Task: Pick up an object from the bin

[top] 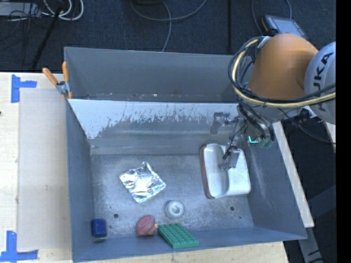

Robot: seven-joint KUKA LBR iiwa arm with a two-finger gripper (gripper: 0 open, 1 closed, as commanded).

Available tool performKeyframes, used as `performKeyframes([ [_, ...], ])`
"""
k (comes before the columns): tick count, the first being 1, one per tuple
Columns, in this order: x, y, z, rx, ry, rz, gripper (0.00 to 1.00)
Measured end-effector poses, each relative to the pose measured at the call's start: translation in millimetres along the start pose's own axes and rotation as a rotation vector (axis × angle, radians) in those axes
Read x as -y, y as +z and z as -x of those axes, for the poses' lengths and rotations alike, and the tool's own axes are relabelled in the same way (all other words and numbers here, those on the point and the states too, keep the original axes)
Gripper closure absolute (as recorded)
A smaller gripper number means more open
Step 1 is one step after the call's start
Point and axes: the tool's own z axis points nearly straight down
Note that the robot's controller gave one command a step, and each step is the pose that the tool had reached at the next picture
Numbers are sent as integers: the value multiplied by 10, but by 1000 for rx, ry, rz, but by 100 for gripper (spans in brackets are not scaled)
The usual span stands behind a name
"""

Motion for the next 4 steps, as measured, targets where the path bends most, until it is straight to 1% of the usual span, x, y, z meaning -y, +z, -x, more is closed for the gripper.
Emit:
performKeyframes([
  [1,851,1007,-91,0,39,-1,0],
  [2,896,-191,-45,19,92,-2,0],
  [3,581,1056,-480,2,-241,1,0],
  [4,249,1510,-311,4,-529,0,0],
])
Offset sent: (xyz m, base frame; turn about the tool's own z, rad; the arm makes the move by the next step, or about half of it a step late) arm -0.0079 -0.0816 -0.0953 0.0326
